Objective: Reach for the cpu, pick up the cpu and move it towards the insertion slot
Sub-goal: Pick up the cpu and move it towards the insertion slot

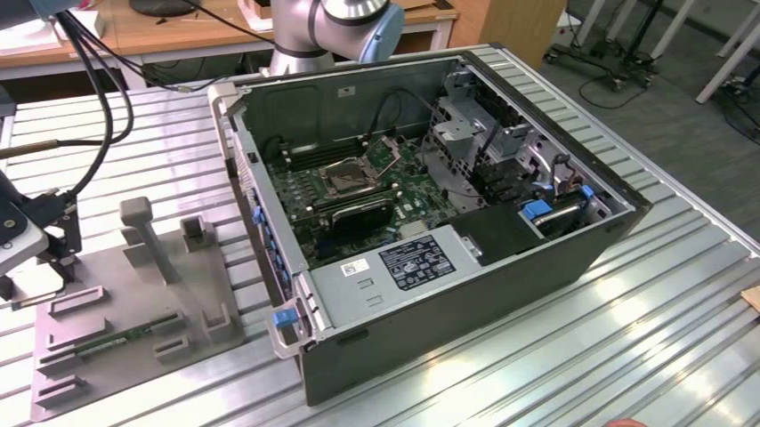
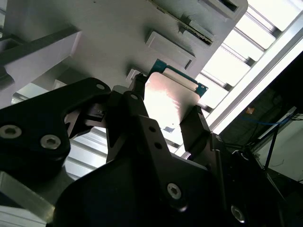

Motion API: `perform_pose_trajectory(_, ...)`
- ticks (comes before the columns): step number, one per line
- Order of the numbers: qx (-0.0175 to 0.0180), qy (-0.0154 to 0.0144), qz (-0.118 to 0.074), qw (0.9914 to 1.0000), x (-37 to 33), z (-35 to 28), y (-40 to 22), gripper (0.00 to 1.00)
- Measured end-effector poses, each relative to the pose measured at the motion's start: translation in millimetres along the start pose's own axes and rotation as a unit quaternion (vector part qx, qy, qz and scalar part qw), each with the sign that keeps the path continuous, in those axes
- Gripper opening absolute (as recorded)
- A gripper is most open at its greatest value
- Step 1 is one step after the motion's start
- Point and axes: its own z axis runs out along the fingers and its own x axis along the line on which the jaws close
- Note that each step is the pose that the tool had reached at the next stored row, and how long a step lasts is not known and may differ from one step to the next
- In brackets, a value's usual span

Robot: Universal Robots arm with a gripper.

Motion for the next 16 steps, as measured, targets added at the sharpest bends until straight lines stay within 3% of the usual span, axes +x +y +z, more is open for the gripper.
perform_pose_trajectory(16,0.0000,0.0000,0.000,1.00000,0.0,-2.8,0.1,0.54)
